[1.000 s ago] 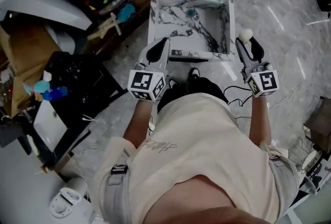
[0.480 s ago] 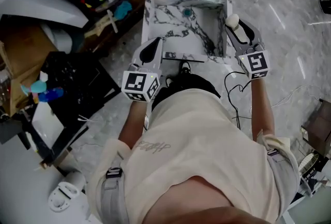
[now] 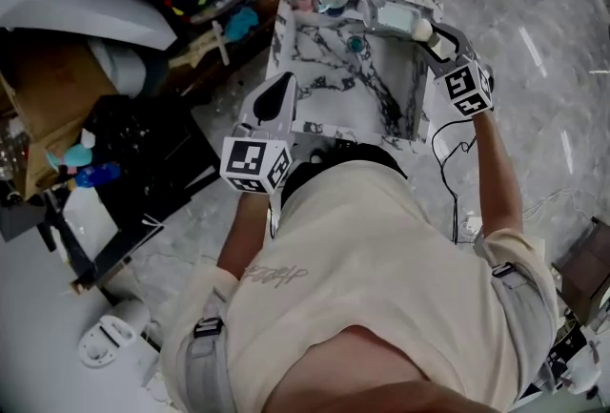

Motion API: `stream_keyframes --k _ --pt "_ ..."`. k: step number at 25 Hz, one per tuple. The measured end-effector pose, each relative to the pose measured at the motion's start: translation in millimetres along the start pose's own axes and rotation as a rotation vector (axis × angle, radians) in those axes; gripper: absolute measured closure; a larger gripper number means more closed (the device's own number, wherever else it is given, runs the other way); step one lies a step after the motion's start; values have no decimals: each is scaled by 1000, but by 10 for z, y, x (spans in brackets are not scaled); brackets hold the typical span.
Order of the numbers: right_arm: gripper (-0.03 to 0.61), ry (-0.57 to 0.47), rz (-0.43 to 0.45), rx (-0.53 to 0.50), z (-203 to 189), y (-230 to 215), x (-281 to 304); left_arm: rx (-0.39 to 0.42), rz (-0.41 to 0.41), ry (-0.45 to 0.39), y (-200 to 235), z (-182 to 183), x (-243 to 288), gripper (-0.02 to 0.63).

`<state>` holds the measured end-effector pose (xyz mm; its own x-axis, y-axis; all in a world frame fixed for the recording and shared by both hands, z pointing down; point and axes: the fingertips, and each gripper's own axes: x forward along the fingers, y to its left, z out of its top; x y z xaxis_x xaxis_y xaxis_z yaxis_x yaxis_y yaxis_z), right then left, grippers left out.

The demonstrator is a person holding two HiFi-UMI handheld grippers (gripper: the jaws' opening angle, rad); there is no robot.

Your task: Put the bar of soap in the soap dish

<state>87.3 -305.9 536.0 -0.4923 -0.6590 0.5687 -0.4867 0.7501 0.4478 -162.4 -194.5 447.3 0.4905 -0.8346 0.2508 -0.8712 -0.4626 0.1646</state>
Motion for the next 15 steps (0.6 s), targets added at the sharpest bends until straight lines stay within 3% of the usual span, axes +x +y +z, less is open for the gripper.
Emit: stream_keyframes --k 5,15 --pt "394 127 152 -130 -323 -152 516 -35 47 27 38 -115 175 597" --pt "397 317 395 -190 -777 -46 1235 -65 107 70 42 -153 223 597"
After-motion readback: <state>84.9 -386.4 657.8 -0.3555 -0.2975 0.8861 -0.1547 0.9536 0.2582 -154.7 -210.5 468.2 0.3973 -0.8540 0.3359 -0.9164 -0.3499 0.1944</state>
